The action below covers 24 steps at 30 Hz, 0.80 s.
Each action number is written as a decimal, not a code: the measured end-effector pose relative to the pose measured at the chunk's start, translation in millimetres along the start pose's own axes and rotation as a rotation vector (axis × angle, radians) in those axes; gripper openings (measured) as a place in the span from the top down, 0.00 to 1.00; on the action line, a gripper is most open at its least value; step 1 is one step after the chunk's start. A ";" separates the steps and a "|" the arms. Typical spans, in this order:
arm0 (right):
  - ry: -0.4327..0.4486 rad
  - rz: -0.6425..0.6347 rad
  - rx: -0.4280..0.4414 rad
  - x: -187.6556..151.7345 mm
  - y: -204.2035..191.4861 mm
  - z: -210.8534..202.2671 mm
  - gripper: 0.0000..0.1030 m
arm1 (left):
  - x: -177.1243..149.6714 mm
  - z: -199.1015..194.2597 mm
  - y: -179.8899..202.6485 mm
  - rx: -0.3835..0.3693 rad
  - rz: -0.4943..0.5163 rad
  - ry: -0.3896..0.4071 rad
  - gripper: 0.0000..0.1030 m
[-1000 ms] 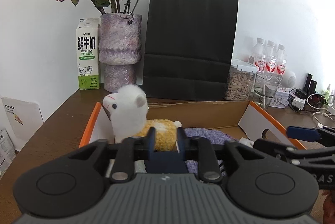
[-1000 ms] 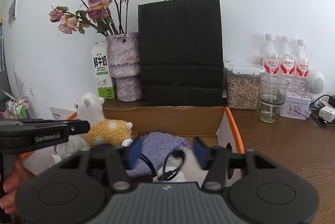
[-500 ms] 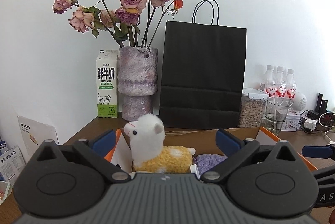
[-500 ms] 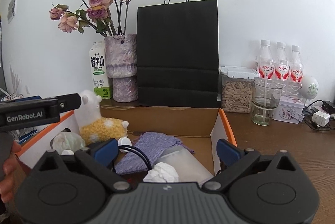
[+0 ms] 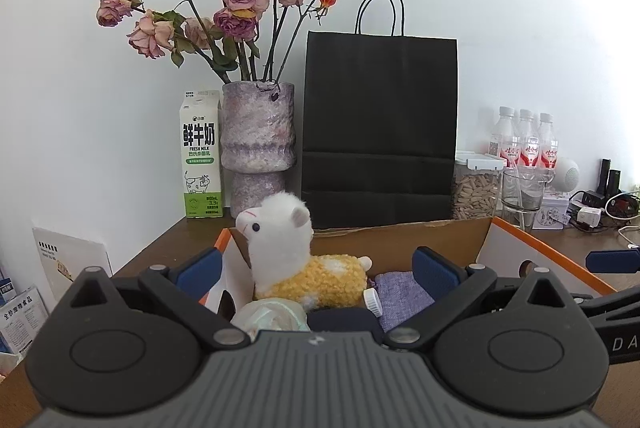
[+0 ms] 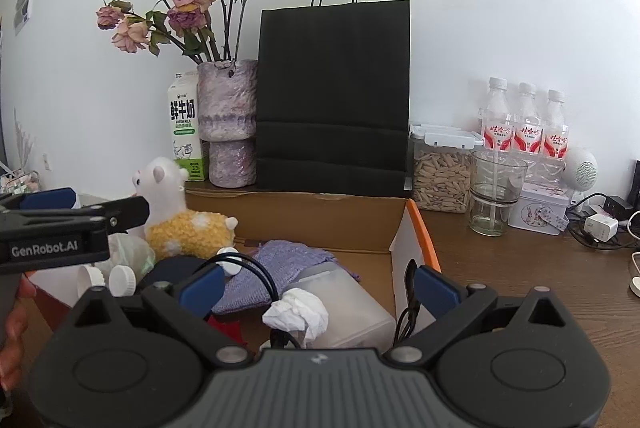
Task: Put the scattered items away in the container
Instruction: 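Carry the block into the box and open left tool while right tool releases the cable inside, then withdraw both tools from the box toward the remaining braided cable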
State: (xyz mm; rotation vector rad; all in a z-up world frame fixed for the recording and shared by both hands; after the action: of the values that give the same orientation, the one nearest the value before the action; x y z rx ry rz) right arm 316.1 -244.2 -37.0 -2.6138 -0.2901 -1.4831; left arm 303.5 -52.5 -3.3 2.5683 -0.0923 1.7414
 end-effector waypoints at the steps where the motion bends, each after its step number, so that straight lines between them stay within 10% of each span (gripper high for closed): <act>1: -0.001 -0.001 0.004 -1.4 -0.5 -0.9 0.02 | -1.1 -1.8 -0.2 0.002 0.003 0.004 0.00; 24: 0.034 -0.021 -0.014 -30.1 -4.9 -38.1 0.02 | -32.5 -44.9 -10.8 -0.010 -0.014 -0.033 0.00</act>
State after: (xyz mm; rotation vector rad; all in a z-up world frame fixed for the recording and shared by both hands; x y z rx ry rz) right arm 268.0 -250.2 -43.3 -2.6012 -0.3062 -1.5404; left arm 250.7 -37.8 -16.8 2.5852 -0.0842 1.6894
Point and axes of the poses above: each gripper's, at about its wrist camera, not at the fingertips, and z roughly the way its jaws point, y to its right, x to its top, the point moved 3 cm from there along z, roughly the way its jaws point, and after that the axes turned 8 degrees about -y, right-handed, at the moved point
